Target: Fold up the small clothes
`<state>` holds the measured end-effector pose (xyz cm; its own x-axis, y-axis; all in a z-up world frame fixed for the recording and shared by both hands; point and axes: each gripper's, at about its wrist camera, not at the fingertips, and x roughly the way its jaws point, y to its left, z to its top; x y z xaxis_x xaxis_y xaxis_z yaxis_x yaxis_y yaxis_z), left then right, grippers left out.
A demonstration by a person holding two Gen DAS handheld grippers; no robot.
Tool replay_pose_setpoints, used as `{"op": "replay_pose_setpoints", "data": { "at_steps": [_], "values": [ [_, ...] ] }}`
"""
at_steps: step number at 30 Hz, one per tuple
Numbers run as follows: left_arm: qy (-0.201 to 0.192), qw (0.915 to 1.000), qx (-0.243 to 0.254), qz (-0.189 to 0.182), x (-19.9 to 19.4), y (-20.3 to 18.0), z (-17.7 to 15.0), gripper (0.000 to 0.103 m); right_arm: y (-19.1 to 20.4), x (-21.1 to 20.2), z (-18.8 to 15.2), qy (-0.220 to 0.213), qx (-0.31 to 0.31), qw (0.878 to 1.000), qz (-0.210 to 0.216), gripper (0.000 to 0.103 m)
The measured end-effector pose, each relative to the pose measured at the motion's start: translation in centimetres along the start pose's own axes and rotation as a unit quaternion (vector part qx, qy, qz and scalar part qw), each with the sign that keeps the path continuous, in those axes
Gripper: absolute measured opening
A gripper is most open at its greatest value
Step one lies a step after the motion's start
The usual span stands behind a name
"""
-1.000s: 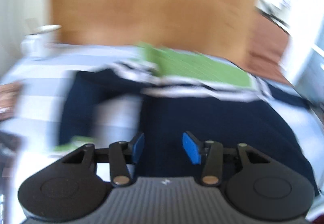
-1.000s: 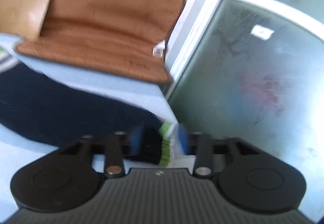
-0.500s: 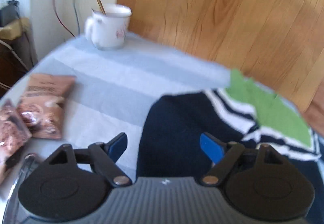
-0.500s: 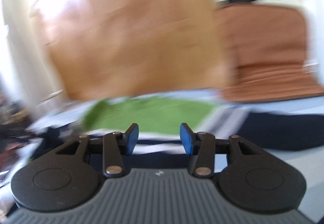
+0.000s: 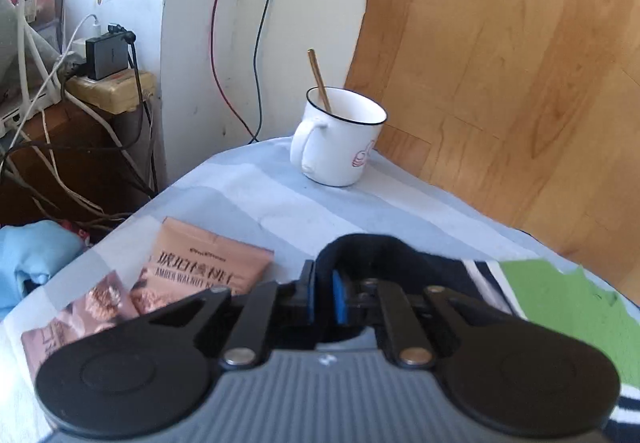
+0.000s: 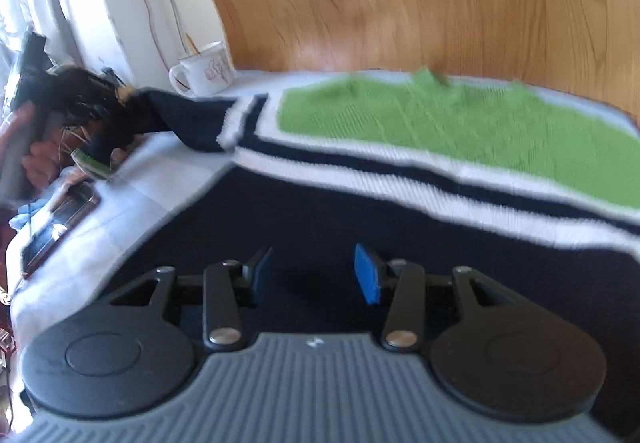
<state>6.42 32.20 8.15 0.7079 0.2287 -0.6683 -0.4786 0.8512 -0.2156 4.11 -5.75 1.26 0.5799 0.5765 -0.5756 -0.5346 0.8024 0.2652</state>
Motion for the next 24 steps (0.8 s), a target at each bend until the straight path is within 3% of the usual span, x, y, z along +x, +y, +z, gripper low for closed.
{"op": "replay_pose_setpoints", "data": {
  "at_steps": [5, 9, 12, 15, 17, 19, 22, 24],
  "values": [
    [0.017, 0.9986, 0.007, -0.049, -0.4, -2.1, -0.5, 0.011, -1.0, -0.1, -0.7, -0.022, 0.029, 0.999, 0.028, 0.048],
    [0.012, 0.9977, -0.016, -0.065, -1.5, -2.5, -0.6, 0.014, -2.3, -0.1, -0.7, -0.029, 0.075, 0.995, 0.058, 0.048],
    [0.000, 0.9971, -0.043, -0.063, -2.8, -1.7, 0.0, 0.023, -2.9, 0.0, -0.6, -0.033, 0.100, 0.992, 0.071, 0.048],
    [-0.011, 0.9950, -0.063, -0.077, -4.3, -0.4, 0.6, 0.023, -3.2, -0.1, -0.6, -0.036, 0.111, 0.990, 0.078, 0.048],
    [-0.015, 0.9964, -0.056, -0.062, -5.0, -0.3, 0.9, 0.026, -3.4, -0.2, -0.6, -0.036, 0.117, 0.989, 0.083, 0.048],
    [-0.008, 0.9986, -0.034, -0.041, -5.1, -0.4, 0.6, 0.052, -3.5, -0.2, -0.7, -0.037, 0.121, 0.988, 0.085, 0.048],
    [0.026, 0.9996, 0.006, -0.011, -4.0, -0.7, -0.5, 0.056, -3.6, -0.2, -0.7, -0.038, 0.125, 0.987, 0.088, 0.048],
    [0.062, 0.9979, 0.018, -0.011, -2.6, -0.8, -1.3, 0.056, -3.6, -0.3, -0.7, -0.038, 0.126, 0.987, 0.089, 0.048]
  ]
}}
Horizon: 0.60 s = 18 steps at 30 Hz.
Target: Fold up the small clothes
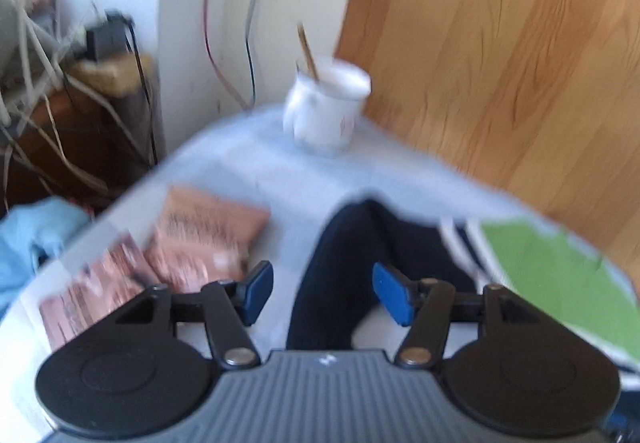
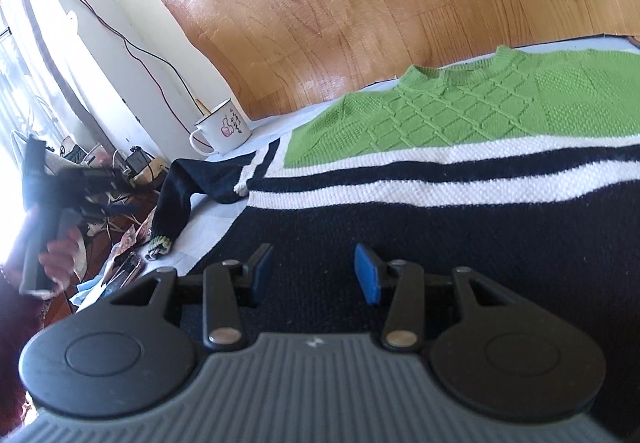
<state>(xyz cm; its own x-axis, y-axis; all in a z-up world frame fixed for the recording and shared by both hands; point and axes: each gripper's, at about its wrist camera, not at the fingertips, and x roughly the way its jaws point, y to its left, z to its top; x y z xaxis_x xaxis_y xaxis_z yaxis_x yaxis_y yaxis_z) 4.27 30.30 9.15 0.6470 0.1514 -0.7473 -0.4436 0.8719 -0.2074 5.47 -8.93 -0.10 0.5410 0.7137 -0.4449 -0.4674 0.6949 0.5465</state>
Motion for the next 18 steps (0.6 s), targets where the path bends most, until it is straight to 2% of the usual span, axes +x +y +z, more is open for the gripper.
{"op": "replay_pose_setpoints", "data": {
  "at_steps": [2, 3, 4, 6, 9, 12, 15, 17, 18],
  "values": [
    [0.034, 0.9993, 0.016, -0.004, 1.6, -0.5, -0.9, 0.052, 0.0, -0.1, 0.0, 0.000, -0.001, 1.000, 0.000, 0.048],
    [0.042, 0.9986, 0.030, -0.001, 2.2, -0.9, -1.3, 0.027, 0.0, -0.1, 0.0, 0.000, -0.001, 1.000, 0.000, 0.048],
    [0.048, 0.9980, 0.041, 0.009, 2.7, -1.3, -1.4, 0.010, 0.0, -0.1, 0.0, -0.001, -0.001, 1.000, 0.000, 0.048],
    [0.032, 0.9991, 0.023, 0.012, 2.3, -1.4, -0.7, 0.009, -0.1, -0.2, 0.0, -0.002, -0.001, 1.000, 0.000, 0.048],
    [-0.044, 0.9989, 0.010, -0.010, -1.2, -3.0, 1.9, 0.009, -0.3, -0.3, 0.1, -0.003, 0.003, 1.000, 0.004, 0.048],
    [-0.100, 0.9912, 0.058, -0.066, -4.7, -8.3, 4.2, 0.009, -0.9, -0.3, 0.3, -0.002, 0.021, 1.000, 0.013, 0.048],
    [-0.119, 0.9728, 0.142, -0.140, -6.8, -16.7, 4.5, 0.010, -1.8, -0.6, 0.6, -0.004, 0.049, 0.999, 0.020, 0.048],
    [-0.111, 0.9523, 0.210, -0.191, -7.5, -22.8, 3.2, 0.015, -2.2, -0.8, 0.7, -0.005, 0.066, 0.998, 0.024, 0.048],
    [-0.106, 0.9390, 0.244, -0.218, -7.6, -25.3, 2.3, 0.024, -2.3, -0.9, 0.7, -0.006, 0.070, 0.997, 0.024, 0.048]
  ]
}}
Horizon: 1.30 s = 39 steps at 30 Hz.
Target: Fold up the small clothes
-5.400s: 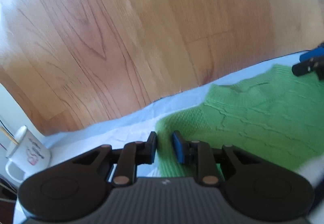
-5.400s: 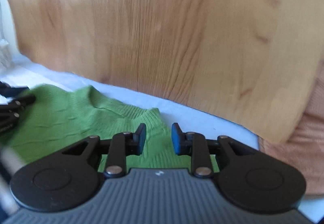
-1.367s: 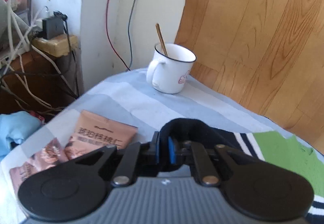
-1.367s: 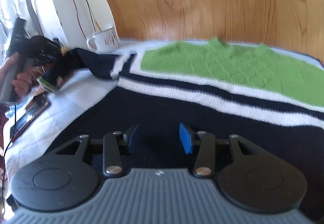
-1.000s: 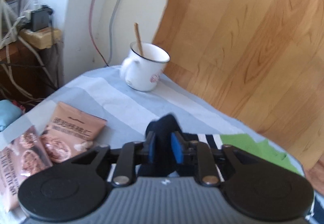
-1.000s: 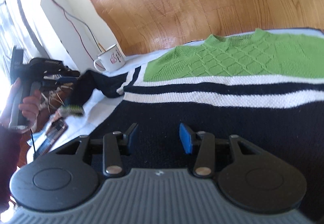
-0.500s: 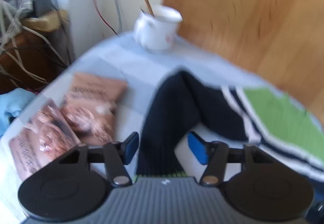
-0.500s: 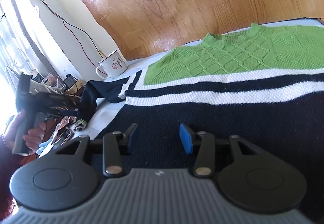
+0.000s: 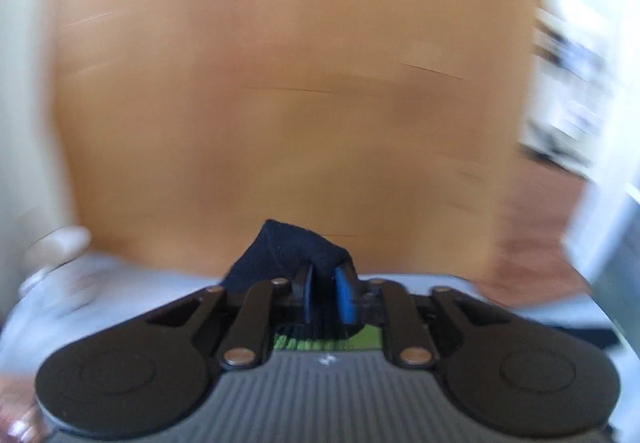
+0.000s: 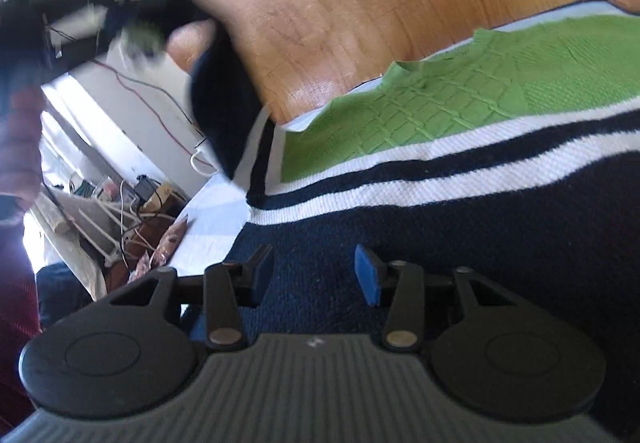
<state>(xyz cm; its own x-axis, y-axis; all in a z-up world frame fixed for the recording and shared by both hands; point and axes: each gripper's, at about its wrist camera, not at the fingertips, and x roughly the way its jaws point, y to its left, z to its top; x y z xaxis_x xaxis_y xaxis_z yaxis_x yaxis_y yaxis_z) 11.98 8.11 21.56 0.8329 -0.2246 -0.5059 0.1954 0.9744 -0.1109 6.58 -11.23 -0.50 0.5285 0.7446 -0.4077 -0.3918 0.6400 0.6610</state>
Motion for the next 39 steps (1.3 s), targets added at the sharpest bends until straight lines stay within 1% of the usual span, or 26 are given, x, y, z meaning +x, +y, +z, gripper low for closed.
{"op": "replay_pose_setpoints", "data": {
  "at_steps": [1, 3, 5, 7, 8, 10, 12, 14, 15, 16, 19, 20, 22, 23, 24, 25, 26, 27, 28, 30, 31, 33, 35, 37, 38, 39],
  "values": [
    [0.004, 0.9993, 0.029, -0.023, 0.8, -2.2, 0.1, 0.044, 0.0, 0.0, 0.0, 0.000, 0.001, 1.000, 0.000, 0.048],
    [-0.004, 0.9961, 0.081, -0.034, 1.5, -5.5, 0.0, 0.060, 0.1, -0.1, 0.0, 0.000, -0.001, 1.000, -0.001, 0.048],
    [-0.018, 0.9948, 0.095, -0.032, 1.7, -6.3, -0.3, 0.060, 0.1, -0.3, -0.1, 0.001, -0.004, 1.000, -0.001, 0.048],
    [-0.017, 0.9970, 0.073, -0.022, 1.7, -4.9, -0.4, 0.060, 0.1, -0.3, -0.2, 0.002, -0.004, 1.000, 0.000, 0.048],
    [-0.019, 0.9979, 0.061, -0.005, 1.7, -4.0, -0.6, 0.060, 0.1, -0.3, -0.2, 0.002, -0.003, 1.000, 0.000, 0.048],
    [-0.023, 0.9974, 0.040, 0.056, 2.4, -1.7, -1.1, 0.059, 0.2, -0.5, -0.2, 0.000, -0.002, 1.000, 0.000, 0.048],
    [-0.003, 0.9950, 0.016, 0.098, 3.8, 0.8, -2.0, 0.059, 0.3, -1.0, -0.1, -0.010, 0.000, 1.000, -0.007, 0.049],
    [0.034, 0.9922, -0.004, 0.120, 5.9, 3.3, -3.3, 0.059, 0.3, -2.2, 0.5, -0.023, 0.011, 1.000, -0.012, 0.050],
    [0.056, 0.9899, -0.009, 0.130, 7.1, 4.5, -4.1, 0.059, 0.4, -3.3, 1.1, -0.036, 0.007, 0.999, -0.008, 0.049],
    [0.074, 0.9880, -0.012, 0.135, 8.2, 5.4, -4.8, 0.059, 0.6, -4.4, 1.7, -0.052, -0.005, 0.999, -0.015, 0.049],
    [0.116, 0.9827, -0.023, 0.142, 11.1, 7.7, -6.8, 0.059, 0.3, -7.5, 4.3, -0.098, -0.070, 0.987, -0.106, 0.050],
    [0.125, 0.9816, -0.026, 0.142, 11.8, 8.1, -7.4, 0.059, -0.5, -8.0, 5.4, -0.103, -0.078, 0.981, -0.145, 0.050],
    [0.136, 0.9807, -0.020, 0.140, 13.2, 8.3, -8.4, 0.059, -2.6, -7.9, 7.2, -0.097, -0.075, 0.973, -0.196, 0.050],
    [0.138, 0.9800, -0.014, 0.142, 13.9, 8.1, -8.8, 0.058, -3.6, -7.5, 8.0, -0.088, -0.075, 0.969, -0.221, 0.050],
    [0.143, 0.9788, -0.007, 0.146, 14.6, 8.1, -9.3, 0.052, -4.6, -6.8, 8.5, -0.077, -0.075, 0.964, -0.243, 0.050],
    [0.149, 0.9778, -0.001, 0.148, 15.2, 8.0, -9.8, 0.035, -5.4, -6.1, 9.0, -0.065, -0.071, 0.963, -0.252, 0.049],
    [0.145, 0.9788, 0.006, 0.145, 15.4, 7.7, -10.5, 0.032, -6.5, -5.3, 9.3, -0.050, -0.061, 0.966, -0.245, 0.049],
    [0.129, 0.9805, 0.016, 0.147, 15.3, 7.5, -10.8, 0.020, -7.2, -4.6, 9.6, -0.037, -0.050, 0.970, -0.236, 0.046],
    [0.125, 0.9800, 0.025, 0.152, 15.2, 7.4, -10.9, 0.012, -8.0, -4.0, 9.7, -0.023, -0.047, 0.971, -0.234, 0.036],
    [0.119, 0.9815, 0.015, 0.149, 14.8, 7.9, -10.7, 0.010, -7.3, -2.8, 9.6, -0.021, -0.088, 0.959, -0.268, 0.013],
    [0.115, 0.9828, 0.005, 0.144, 14.5, 8.4, -10.6, 0.009, -7.0, -2.8, 9.8, -0.020, -0.094, 0.959, -0.266, 0.010],
    [0.098, 0.9849, -0.020, 0.142, 13.5, 9.1, -10.2, 0.009, -5.6, -3.6, 10.2, -0.042, -0.106, 0.963, -0.246, 0.010],
    [0.066, 0.9869, -0.048, 0.139, 11.9, 10.1, -9.8, 0.009, -3.8, -4.2, 10.8, -0.072, -0.143, 0.957, -0.240, 0.010],
    [0.035, 0.9857, -0.090, 0.139, 11.0, 11.3, -9.7, 0.009, -2.9, -4.0, 11.6, -0.089, -0.155, 0.956, -0.234, 0.010],
    [0.029, 0.9839, -0.110, 0.137, 11.1, 11.9, -9.8, 0.009, -3.0, -3.6, 12.0, -0.090, -0.158, 0.954, -0.236, 0.010],
    [0.036, 0.9822, -0.123, 0.138, 11.6, 12.2, -10.0, 0.009, -3.4, -2.8, 12.4, -0.086, -0.156, 0.953, -0.245, 0.010]
  ]
}}
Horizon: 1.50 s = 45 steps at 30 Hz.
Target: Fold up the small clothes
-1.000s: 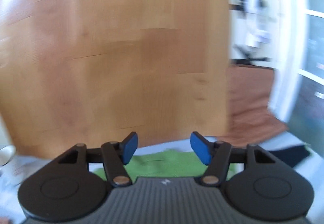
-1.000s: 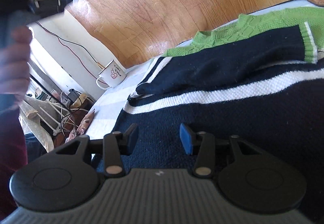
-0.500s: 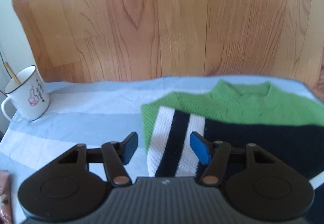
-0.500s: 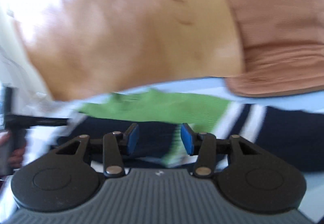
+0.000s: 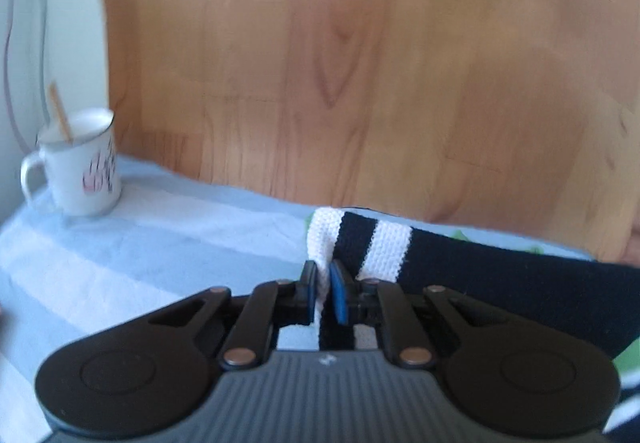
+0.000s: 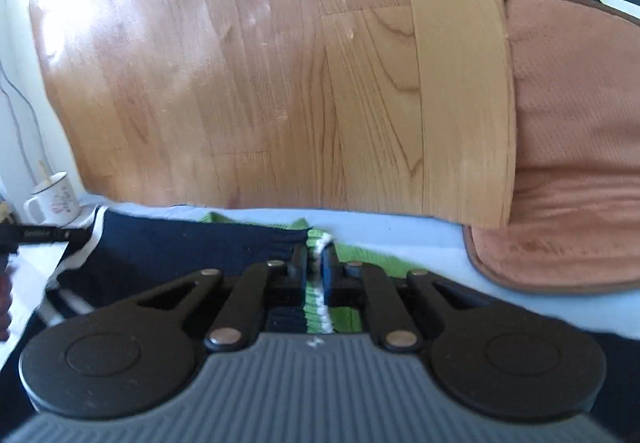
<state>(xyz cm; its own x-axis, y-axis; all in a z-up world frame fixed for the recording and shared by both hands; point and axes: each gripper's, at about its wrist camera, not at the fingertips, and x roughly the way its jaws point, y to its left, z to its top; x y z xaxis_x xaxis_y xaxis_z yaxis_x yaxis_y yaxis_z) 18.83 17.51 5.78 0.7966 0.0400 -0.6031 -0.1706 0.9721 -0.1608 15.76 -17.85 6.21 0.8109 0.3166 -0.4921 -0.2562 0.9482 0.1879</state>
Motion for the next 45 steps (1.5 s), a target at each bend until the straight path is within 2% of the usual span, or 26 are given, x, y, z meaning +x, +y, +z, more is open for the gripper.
{"op": "replay_pose_setpoints", "data": {
  "at_steps": [2, 3, 4, 5, 6, 7, 8, 10, 12, 14, 17, 20, 24, 25, 27, 31, 32, 35, 40, 43, 44, 45],
  "values": [
    [0.039, 0.9990, 0.015, 0.016, 2.1, -0.6, -0.7, 0.010, -0.4, 2.8, -0.3, 0.043, 0.005, 0.999, -0.024, 0.010],
    [0.048, 0.9979, 0.032, 0.029, 2.9, -1.1, -1.2, 0.019, -0.8, 4.5, -0.7, 0.071, 0.016, 0.997, -0.031, 0.010],
    [0.030, 0.9968, 0.055, 0.049, 2.9, -1.7, -1.7, 0.028, -1.4, 5.6, -1.3, 0.091, 0.027, 0.995, -0.036, 0.011],
    [0.023, 0.9946, 0.075, 0.068, 2.9, -2.2, -2.0, 0.034, -1.9, 5.5, -1.7, 0.076, 0.037, 0.996, -0.030, 0.011],
    [0.020, 0.9932, 0.081, 0.080, 2.9, -2.3, -2.0, 0.042, -2.3, 5.3, -1.8, 0.075, 0.045, 0.996, -0.024, 0.011],
    [0.021, 0.9934, 0.078, 0.082, 2.8, -2.1, -1.9, 0.046, -2.7, 4.7, -1.7, 0.075, 0.059, 0.995, -0.020, 0.014],
    [0.024, 0.9940, 0.071, 0.080, 2.8, -1.7, -1.8, 0.047, -3.1, 4.0, -1.5, 0.073, 0.076, 0.994, -0.018, 0.017],
    [0.022, 0.9948, 0.046, 0.088, 2.2, -0.8, -1.5, 0.047, -4.2, 1.6, -1.2, 0.052, 0.097, 0.994, -0.012, 0.017],
    [-0.009, 0.9958, 0.009, 0.091, 0.3, 0.1, -1.0, 0.042, -6.1, -1.6, -1.4, 0.027, 0.122, 0.992, -0.012, 0.017],
    [-0.030, 0.9967, -0.018, 0.074, -1.1, 0.3, -0.6, 0.042, -8.2, -4.7, -2.2, 0.003, 0.158, 0.987, -0.023, 0.017],
    [-0.035, 0.9990, -0.020, 0.021, -2.1, -1.2, -0.5, 0.042, -12.1, -10.2, -4.3, -0.029, 0.230, 0.971, -0.057, 0.018],
    [-0.024, 0.9990, 0.026, -0.026, -1.6, -4.4, -1.5, 0.044, -15.4, -15.5, -7.3, -0.053, 0.291, 0.949, -0.108, 0.018],
    [0.006, 0.9955, 0.084, -0.042, 0.5, -7.3, -4.2, 0.044, -18.7, -20.7, -11.2, -0.082, 0.370, 0.911, -0.163, 0.019],
    [0.019, 0.9943, 0.097, -0.040, 1.4, -7.6, -5.0, 0.045, -19.4, -21.3, -11.9, -0.085, 0.388, 0.901, -0.173, 0.019],
    [0.009, 0.9924, 0.118, -0.035, 0.9, -8.3, -5.5, 0.048, -20.8, -21.9, -13.0, -0.093, 0.426, 0.881, -0.184, 0.020],
    [0.017, 0.9925, 0.117, -0.034, 1.4, -8.5, -5.8, 0.048, -22.5, -20.6, -13.5, -0.097, 0.458, 0.863, -0.189, 0.025],
    [0.017, 0.9924, 0.117, -0.033, 1.5, -8.5, -5.8, 0.048, -23.0, -20.0, -13.9, -0.099, 0.469, 0.858, -0.184, 0.022],
    [0.017, 0.9924, 0.117, -0.033, 1.1, -8.3, -5.2, 0.048, -23.5, -19.5, -14.3, -0.135, 0.495, 0.841, -0.173, 0.022],
    [0.017, 0.9926, 0.115, -0.036, 1.2, -8.3, -5.0, 0.048, -24.0, -19.3, -13.7, -0.140, 0.495, 0.838, -0.181, 0.021],
    [0.016, 0.9930, 0.110, -0.040, 1.1, -8.1, -5.0, 0.048, -24.3, -19.1, -13.8, -0.143, 0.500, 0.834, -0.186, 0.015],
    [0.016, 0.9931, 0.108, -0.042, 1.1, -7.9, -5.0, 0.048, -24.4, -19.0, -13.8, -0.139, 0.496, 0.835, -0.192, 0.009],
    [0.016, 0.9933, 0.106, -0.044, 1.1, -7.8, -4.9, 0.048, -24.3, -18.9, -13.7, -0.138, 0.494, 0.836, -0.196, 0.009]
  ]
}}
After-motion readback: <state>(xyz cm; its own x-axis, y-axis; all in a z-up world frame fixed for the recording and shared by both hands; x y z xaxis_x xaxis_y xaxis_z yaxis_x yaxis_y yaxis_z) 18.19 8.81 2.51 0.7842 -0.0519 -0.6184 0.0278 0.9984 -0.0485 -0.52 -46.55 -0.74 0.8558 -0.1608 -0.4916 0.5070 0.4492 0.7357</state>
